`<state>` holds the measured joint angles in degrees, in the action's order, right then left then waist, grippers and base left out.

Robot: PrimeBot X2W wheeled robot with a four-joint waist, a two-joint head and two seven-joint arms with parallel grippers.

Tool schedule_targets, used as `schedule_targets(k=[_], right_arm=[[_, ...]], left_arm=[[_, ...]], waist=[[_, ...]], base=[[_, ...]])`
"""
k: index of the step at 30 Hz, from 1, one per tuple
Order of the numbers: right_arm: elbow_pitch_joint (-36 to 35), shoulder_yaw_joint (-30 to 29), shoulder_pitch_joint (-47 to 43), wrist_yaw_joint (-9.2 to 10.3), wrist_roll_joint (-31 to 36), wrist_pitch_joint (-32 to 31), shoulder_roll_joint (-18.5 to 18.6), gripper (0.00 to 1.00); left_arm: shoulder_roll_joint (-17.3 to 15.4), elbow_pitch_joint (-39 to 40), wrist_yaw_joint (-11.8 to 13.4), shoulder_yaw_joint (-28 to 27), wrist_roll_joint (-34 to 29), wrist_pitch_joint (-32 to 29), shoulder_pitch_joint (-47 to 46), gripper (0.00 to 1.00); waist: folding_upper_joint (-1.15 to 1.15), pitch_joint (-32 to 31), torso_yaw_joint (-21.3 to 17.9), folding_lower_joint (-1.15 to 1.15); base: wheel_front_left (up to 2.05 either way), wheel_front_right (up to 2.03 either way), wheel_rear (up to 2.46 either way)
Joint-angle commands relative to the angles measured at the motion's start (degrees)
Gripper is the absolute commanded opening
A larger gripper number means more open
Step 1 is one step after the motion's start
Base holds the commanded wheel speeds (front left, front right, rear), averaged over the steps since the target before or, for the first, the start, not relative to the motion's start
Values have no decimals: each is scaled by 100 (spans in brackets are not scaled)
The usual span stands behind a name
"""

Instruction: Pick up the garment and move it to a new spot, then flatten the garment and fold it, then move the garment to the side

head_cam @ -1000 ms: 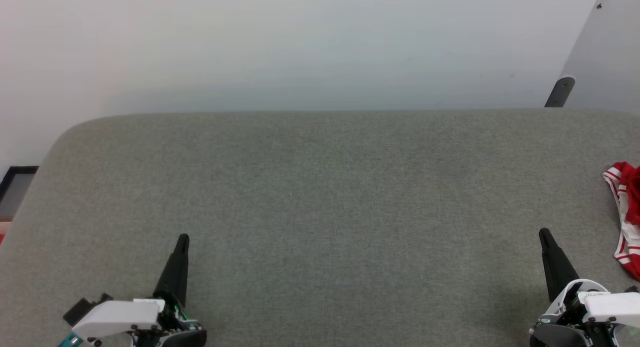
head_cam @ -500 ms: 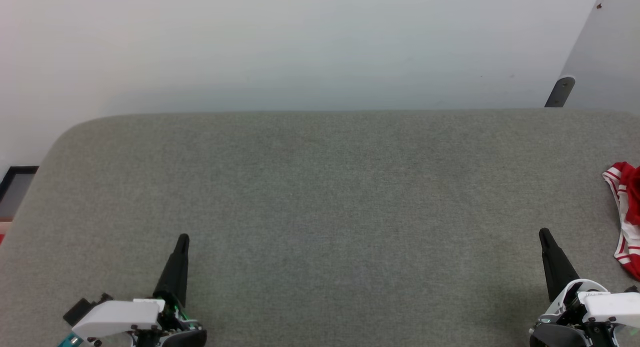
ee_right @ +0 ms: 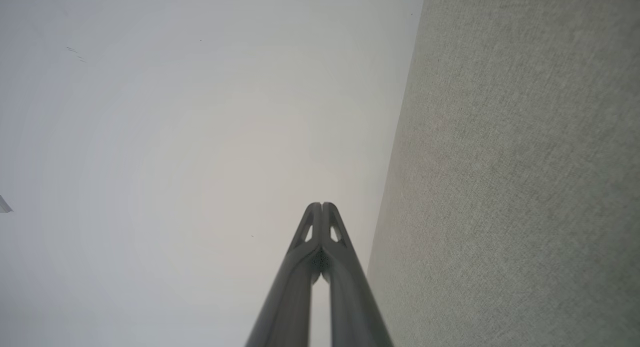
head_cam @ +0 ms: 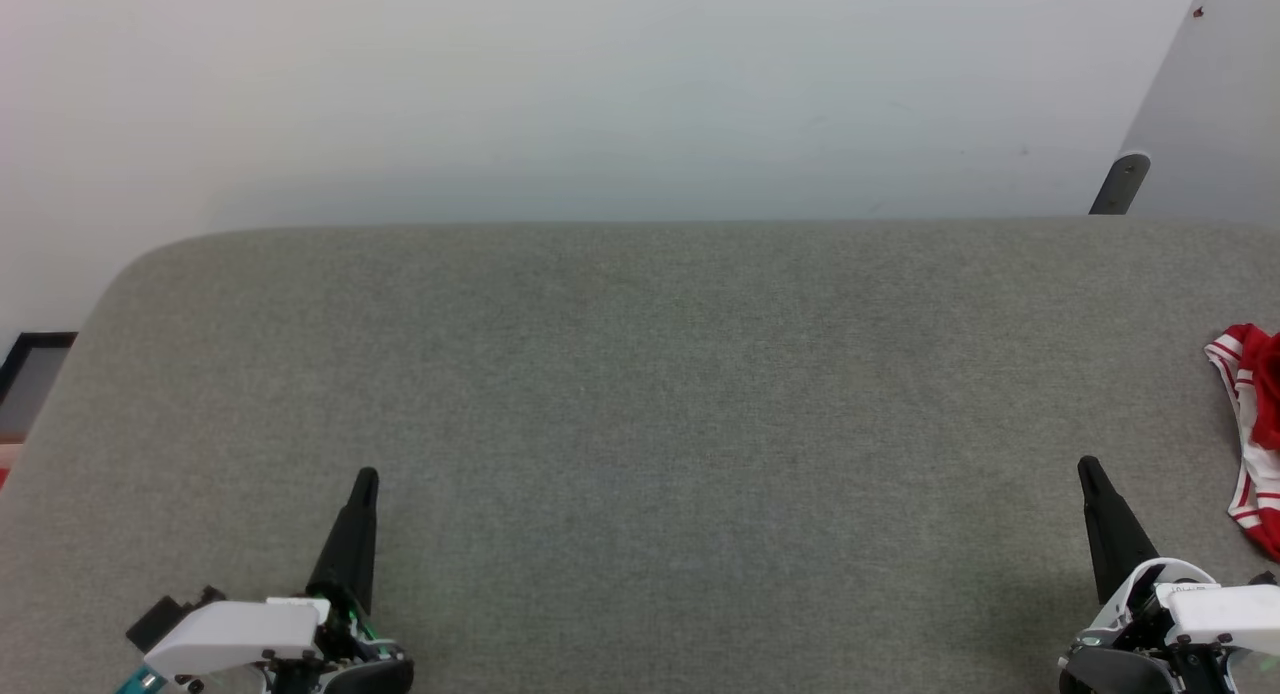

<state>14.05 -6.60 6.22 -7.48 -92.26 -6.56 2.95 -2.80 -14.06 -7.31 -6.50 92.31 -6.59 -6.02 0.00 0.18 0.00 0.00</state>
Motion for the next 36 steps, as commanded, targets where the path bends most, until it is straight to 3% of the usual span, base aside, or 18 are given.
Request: schedule_targets(k=[1, 36], right_arm=[[-2, 3, 19, -2, -29, -13, -20, 0], [-2, 3, 19, -2, -30, -13, -20, 0]], left_arm=[[0, 5, -32, -12, 19, -11, -56, 0], [0, 4, -32, -13, 19, -10, -56, 0]], waist=[[0, 0, 0, 0], [0, 0, 0, 0]], base=[[0, 0, 0], [0, 0, 0]])
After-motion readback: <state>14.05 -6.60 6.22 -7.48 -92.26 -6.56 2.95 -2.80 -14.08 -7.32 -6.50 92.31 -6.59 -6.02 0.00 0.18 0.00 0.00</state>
